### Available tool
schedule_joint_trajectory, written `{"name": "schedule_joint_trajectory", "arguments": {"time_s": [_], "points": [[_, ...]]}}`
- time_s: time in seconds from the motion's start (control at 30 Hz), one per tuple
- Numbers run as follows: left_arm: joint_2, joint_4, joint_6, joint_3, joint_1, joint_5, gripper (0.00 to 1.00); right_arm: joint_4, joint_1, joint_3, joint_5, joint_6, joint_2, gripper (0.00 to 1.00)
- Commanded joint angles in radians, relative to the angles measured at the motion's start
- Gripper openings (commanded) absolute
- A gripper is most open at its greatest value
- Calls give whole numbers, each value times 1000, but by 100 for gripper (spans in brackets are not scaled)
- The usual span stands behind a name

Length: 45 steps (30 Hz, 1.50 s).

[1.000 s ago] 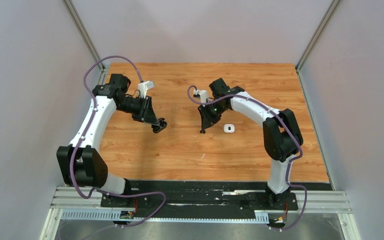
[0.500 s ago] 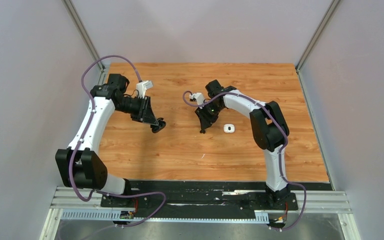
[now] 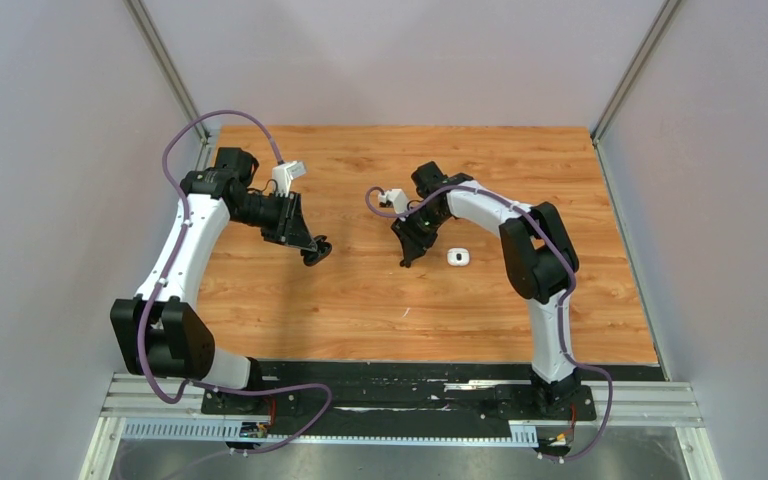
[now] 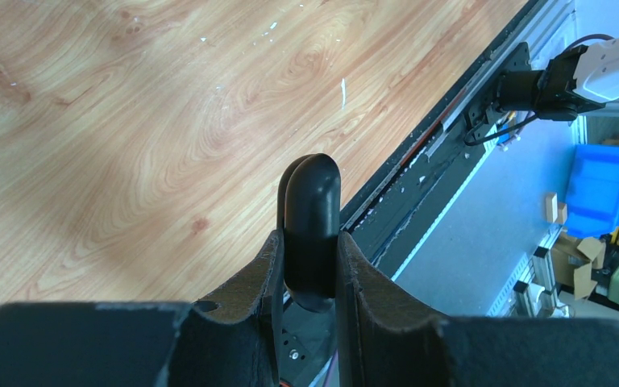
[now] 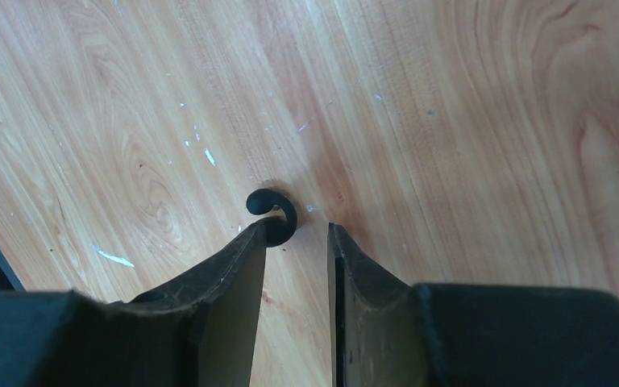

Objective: Insert the wireless bluetooth earbuds into the charging case
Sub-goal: Pick up the earbud from the center of the board.

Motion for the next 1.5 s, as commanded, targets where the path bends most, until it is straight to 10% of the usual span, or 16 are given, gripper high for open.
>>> {"name": "schedule_joint_trajectory", "arguments": {"time_s": [0.0,0.57,1.47], "points": [[-28,5,11,9,7,15,0,-13,0,-28,-5,-42,-17,32],[-16,16,4,2,6,20,0,-20,14,-19,-102,-54,-38,7],[-17,16,4,-14,7,15,0,-18,2,64,-145,-7,64,27]]}}
